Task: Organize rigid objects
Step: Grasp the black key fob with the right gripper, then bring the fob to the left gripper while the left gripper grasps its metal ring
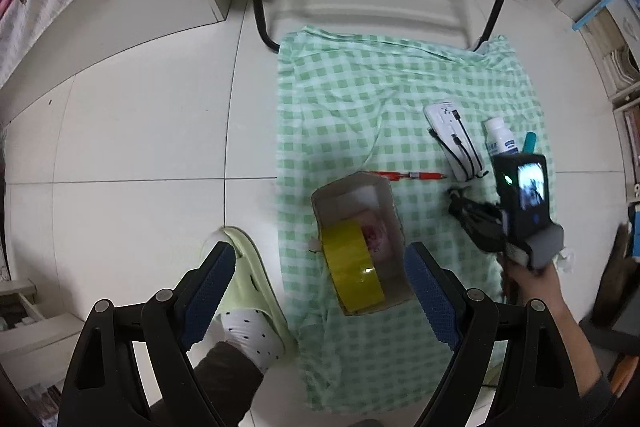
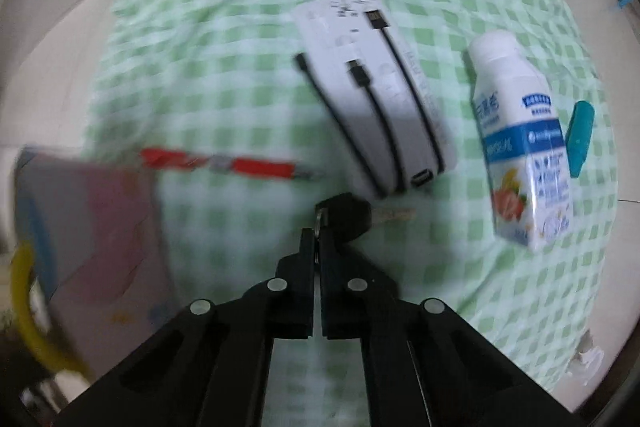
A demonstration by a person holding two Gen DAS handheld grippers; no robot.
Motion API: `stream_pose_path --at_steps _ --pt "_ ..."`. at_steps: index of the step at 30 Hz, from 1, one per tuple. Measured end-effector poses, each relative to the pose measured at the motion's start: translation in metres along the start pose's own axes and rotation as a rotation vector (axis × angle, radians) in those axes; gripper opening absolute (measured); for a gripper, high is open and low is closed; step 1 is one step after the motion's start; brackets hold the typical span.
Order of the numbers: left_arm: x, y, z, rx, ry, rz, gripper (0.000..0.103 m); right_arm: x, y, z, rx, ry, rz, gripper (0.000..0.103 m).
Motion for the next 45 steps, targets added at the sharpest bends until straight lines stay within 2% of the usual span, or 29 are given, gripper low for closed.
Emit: stream_pose_path --at_steps 6,8,12,19,24,29,30,32,33,34,38,40,42,43,45 --pt "0.010 -0.003 0.024 0.006 0.099 0.000 0.086 0.022 -0.070 -0.011 -0.194 0.081 0.079 0.004" --pt "0.015 -0.003 0.031 0.040 0.120 -0.015 0.086 0.023 -0.096 -0.019 -0.269 0.119 0.112 0.004" --pt "0.025 -0.007 0.046 0.142 0.166 -0.036 0.086 0.015 -0.154 -0.030 -0.364 0.167 0.184 0.004" --pt "0.040 -0.021 0.080 0.224 0.361 0.044 0.086 0.030 -0.243 -0.047 -0.409 0.098 0.234 0.004" --pt "0.053 -0.029 0.095 0.326 0.407 0.070 0.086 0.048 -0.284 -0.070 -0.475 0.066 0.250 0.004" --pt "0.057 -0.032 0.101 0.388 0.409 0.098 0.086 0.066 -0.298 -0.088 -0.554 0.084 0.253 0.004" --pt "0.057 -0.033 0.099 0.397 0.413 0.106 0.081 0.067 -0.300 -0.091 -0.579 0.098 0.256 0.004" --pt "0.059 -0.036 0.099 0.388 0.421 0.128 0.035 0.068 -0.300 -0.094 -0.598 0.106 0.262 0.004" --pt "0.059 -0.035 0.097 0.378 0.424 0.125 0.018 0.068 -0.299 -0.096 -0.600 0.105 0.264 0.004" --pt "0.059 -0.033 0.094 0.363 0.415 0.120 0.015 0.067 -0.298 -0.096 -0.597 0.104 0.267 0.004" --pt "0.046 -0.019 0.067 0.319 0.295 0.077 0.015 0.065 -0.293 -0.084 -0.524 0.140 0.285 0.004" --pt "0.037 -0.010 0.050 0.300 0.228 0.060 0.015 0.065 -0.282 -0.067 -0.402 0.161 0.279 0.011" --pt "0.030 0.000 0.033 0.278 0.165 0.044 0.015 0.069 -0.268 -0.046 -0.281 0.211 0.249 0.034" --pt "0.028 0.004 0.027 0.270 0.138 0.034 0.015 0.071 -0.261 -0.035 -0.240 0.244 0.233 0.041" --pt "0.025 0.012 0.016 0.255 0.095 0.017 0.015 0.078 -0.248 -0.014 -0.137 0.300 0.205 0.067"
Point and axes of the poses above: each gripper's, at about its wrist camera, not at the fingertips, and y roughly the way its jaws point, z to its right, x to its underside, the point moved 9 cm from there along y, roughly the way its jaws point, and after that the axes turned 2 degrees about -y, right-handed, at the moved point
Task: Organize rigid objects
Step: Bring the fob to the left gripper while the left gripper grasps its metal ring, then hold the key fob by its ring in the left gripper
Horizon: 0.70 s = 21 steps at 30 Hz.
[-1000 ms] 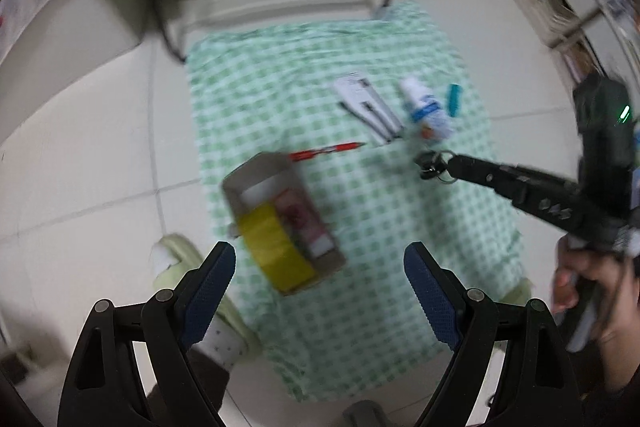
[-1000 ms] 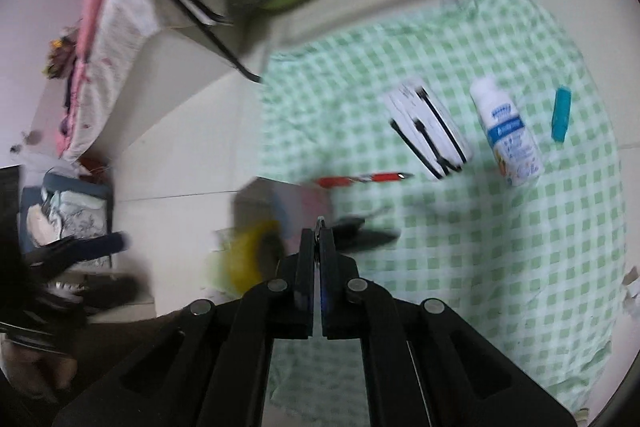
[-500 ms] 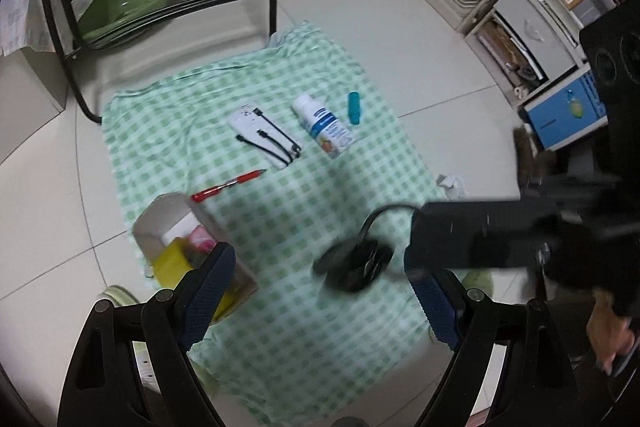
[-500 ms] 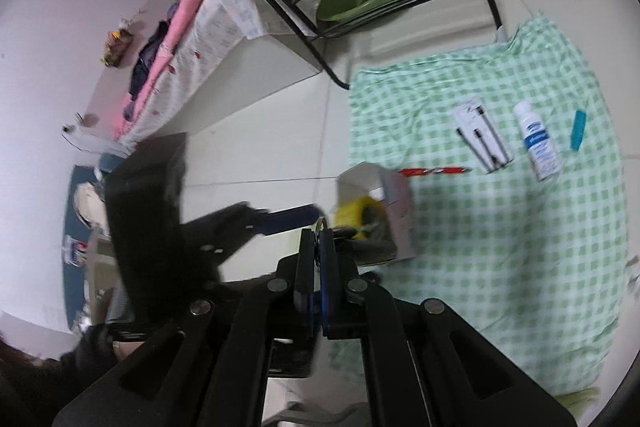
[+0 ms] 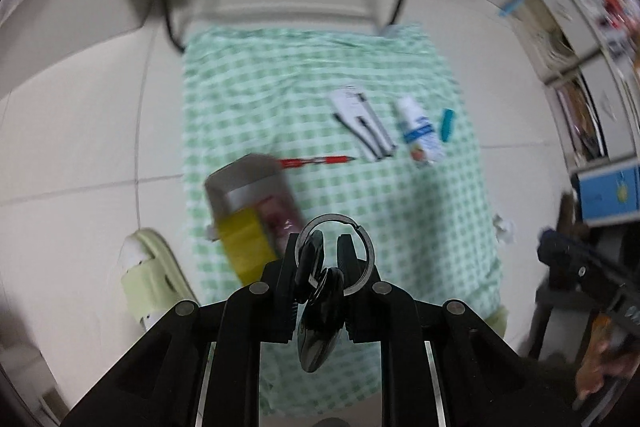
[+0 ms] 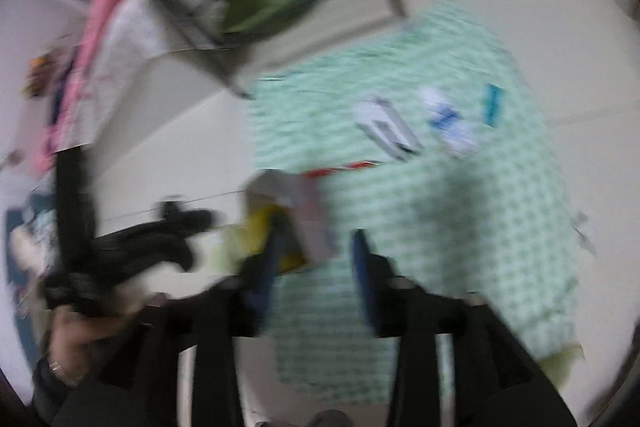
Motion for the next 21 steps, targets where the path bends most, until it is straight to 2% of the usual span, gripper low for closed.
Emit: stream_pose_path --at_steps 3,4,5,8,10,16,21 --pt "-0.005 0.009 -0.005 -0.035 -0.032 -0.010 0.015 0.007 0.011 0.032 0.169 0.030 -0.021 0.089" --pt "-0.006 0.011 -0.001 -0.042 -0.035 -0.013 0.015 0.010 0.016 0.039 0.198 0.029 -0.035 0.094" --pt "-0.006 0.015 -0.001 -0.046 -0.041 -0.019 0.015 0.013 0.022 0.044 0.218 0.016 -0.057 0.103" --pt "-0.007 0.030 0.008 -0.060 -0.047 -0.044 0.015 0.025 0.040 0.048 0.251 -0.050 -0.141 0.103" --pt "-0.008 0.040 0.015 -0.072 -0.043 -0.058 0.015 0.033 0.047 0.044 0.266 -0.112 -0.164 0.103" --pt "-0.012 0.049 0.035 -0.093 0.015 -0.051 0.015 0.053 0.054 0.038 0.335 -0.288 -0.183 0.103" --pt "-0.010 0.056 0.034 -0.117 0.018 -0.059 0.015 0.061 0.059 0.043 0.376 -0.362 -0.183 0.103"
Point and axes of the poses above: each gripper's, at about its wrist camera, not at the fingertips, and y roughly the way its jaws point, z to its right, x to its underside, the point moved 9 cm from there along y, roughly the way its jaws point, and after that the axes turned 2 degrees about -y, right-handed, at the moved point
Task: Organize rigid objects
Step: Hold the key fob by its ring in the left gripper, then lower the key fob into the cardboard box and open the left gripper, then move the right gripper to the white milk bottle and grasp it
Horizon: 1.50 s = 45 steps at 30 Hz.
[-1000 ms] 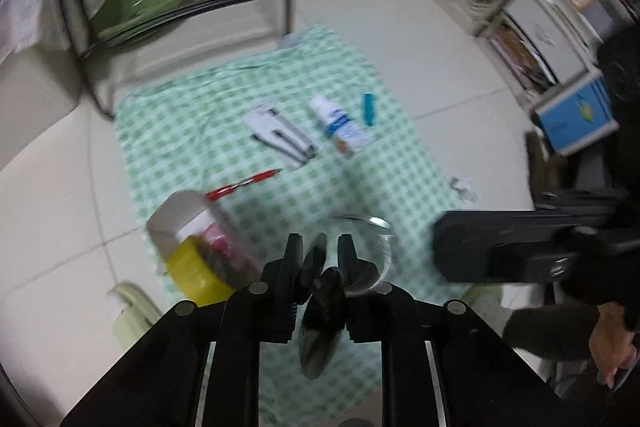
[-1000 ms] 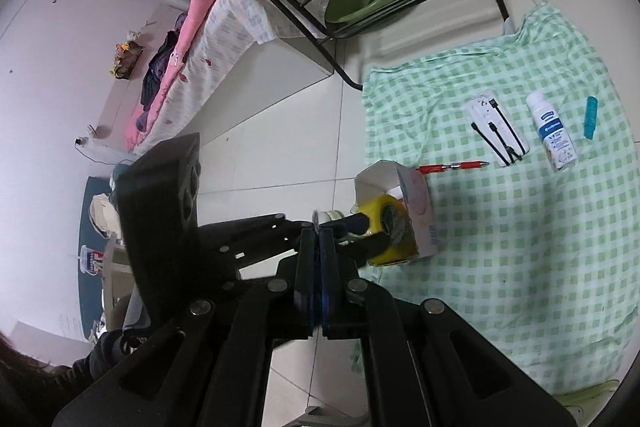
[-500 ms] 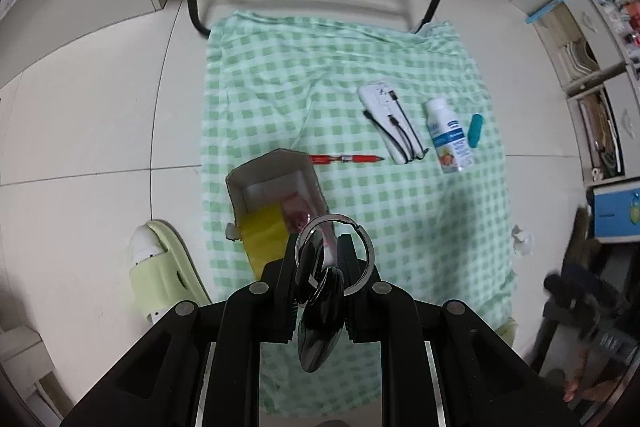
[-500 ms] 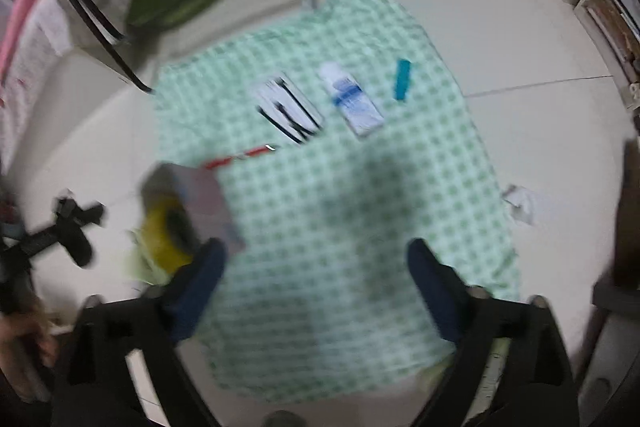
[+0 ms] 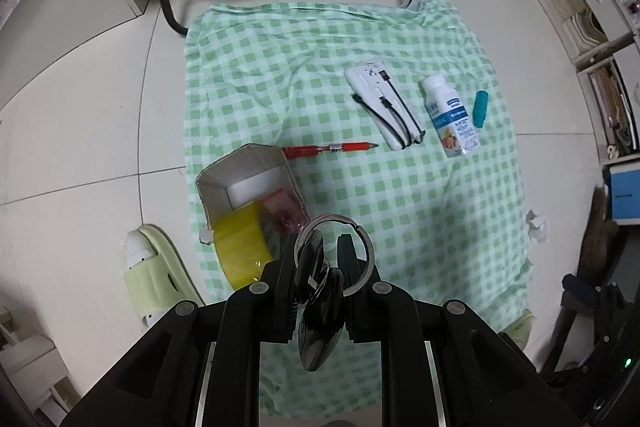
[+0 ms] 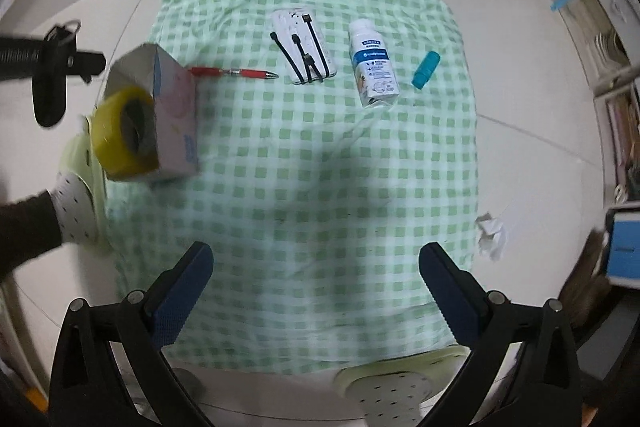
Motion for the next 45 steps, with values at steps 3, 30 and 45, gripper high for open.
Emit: stream_pose_path --at_steps 3,30,45 --pt "0.000 0.005 -0.001 -0.003 -0.013 -0.018 0.015 0.004 0.006 0.001 -0.005 0.006 -0.016 0.103" --pt "-0.007 0.024 -0.020 0.044 -0.149 -0.069 0.056 0.014 0.019 -0.005 -0.024 0.011 -0.067 0.103" --pt "-0.020 -0.084 0.028 0.267 -0.018 -0.024 0.103 0.027 0.049 0.005 0.036 -0.059 -0.123 0.103"
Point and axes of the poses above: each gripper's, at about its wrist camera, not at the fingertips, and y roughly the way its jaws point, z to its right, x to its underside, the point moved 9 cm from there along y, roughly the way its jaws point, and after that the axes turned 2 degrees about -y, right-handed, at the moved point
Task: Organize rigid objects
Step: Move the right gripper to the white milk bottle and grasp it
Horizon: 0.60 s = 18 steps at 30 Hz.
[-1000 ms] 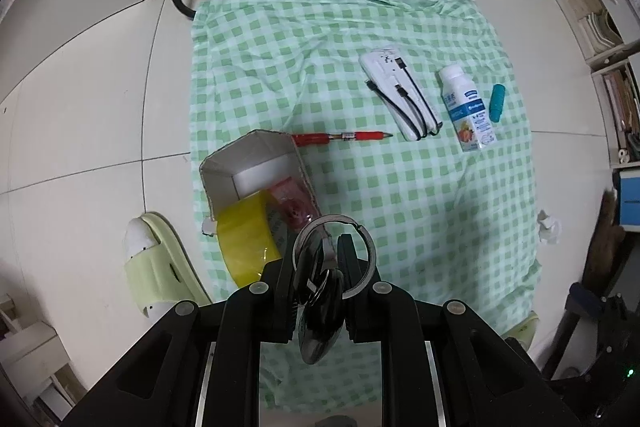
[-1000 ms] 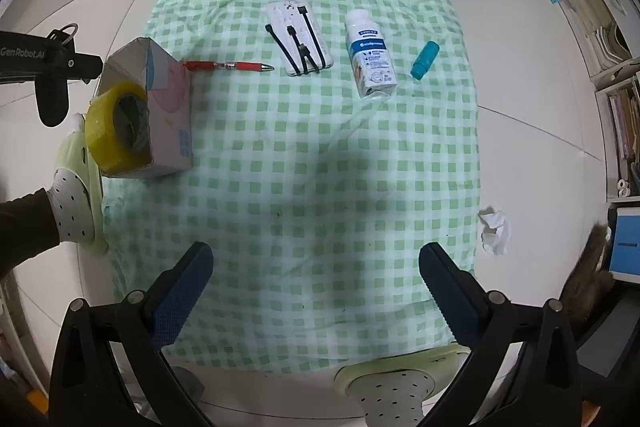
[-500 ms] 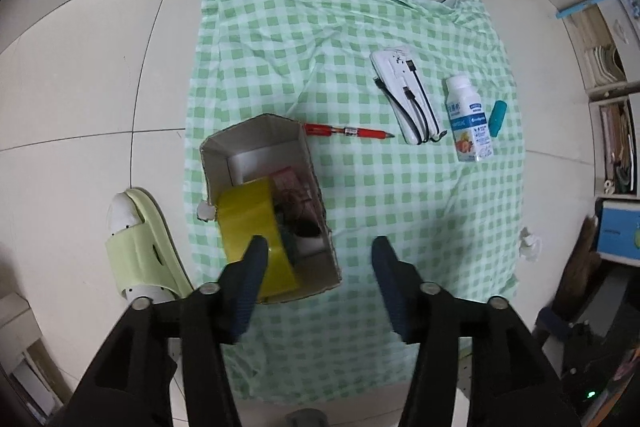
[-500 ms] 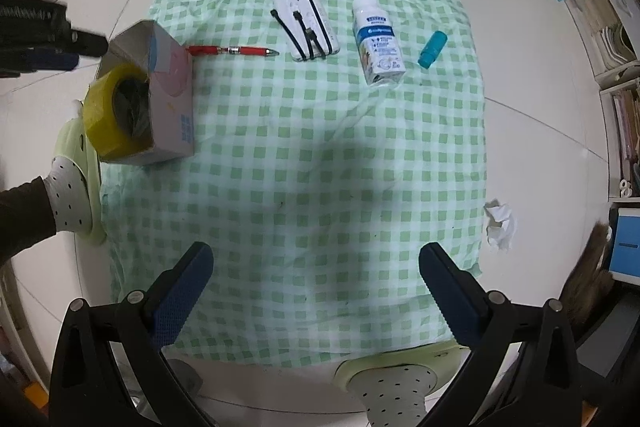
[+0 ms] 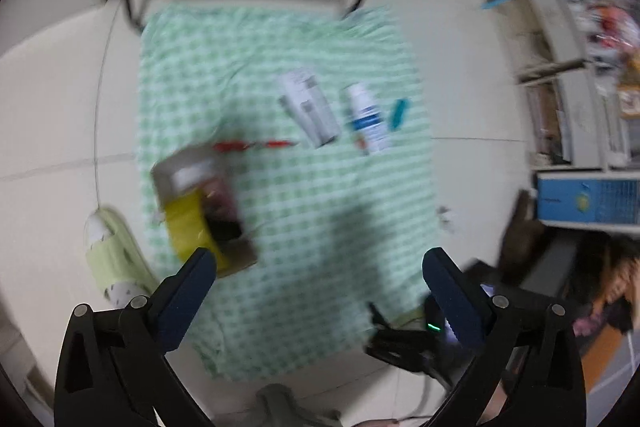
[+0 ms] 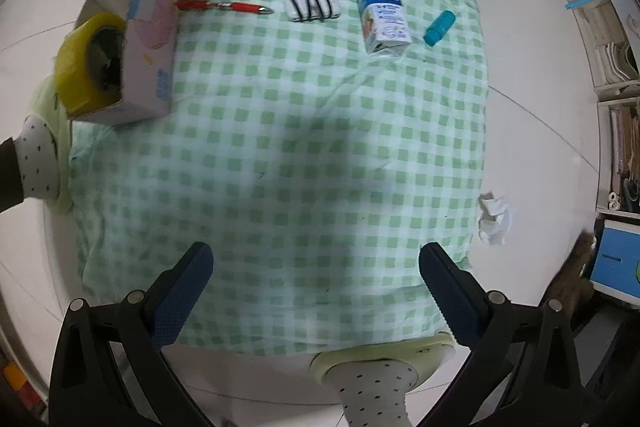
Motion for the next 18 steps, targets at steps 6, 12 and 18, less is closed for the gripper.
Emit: stream_pose_path --at_steps 6,12,18 --pt "-0.002 -0.020 -0.003 -0.130 0.151 0.038 0.103 0.001 0.036 0.025 0.119 -0.089 -0.081 0.103" --pt "-0.015 -0.041 -0.029 -0.369 0.200 0.119 0.103 -0.028 0.073 0.075 0.154 -0.063 -0.129 0.100" --pt "-0.014 -0.064 -0.066 -0.349 0.104 0.122 0.103 -0.115 0.084 0.105 0.039 0.129 -0.080 0.093"
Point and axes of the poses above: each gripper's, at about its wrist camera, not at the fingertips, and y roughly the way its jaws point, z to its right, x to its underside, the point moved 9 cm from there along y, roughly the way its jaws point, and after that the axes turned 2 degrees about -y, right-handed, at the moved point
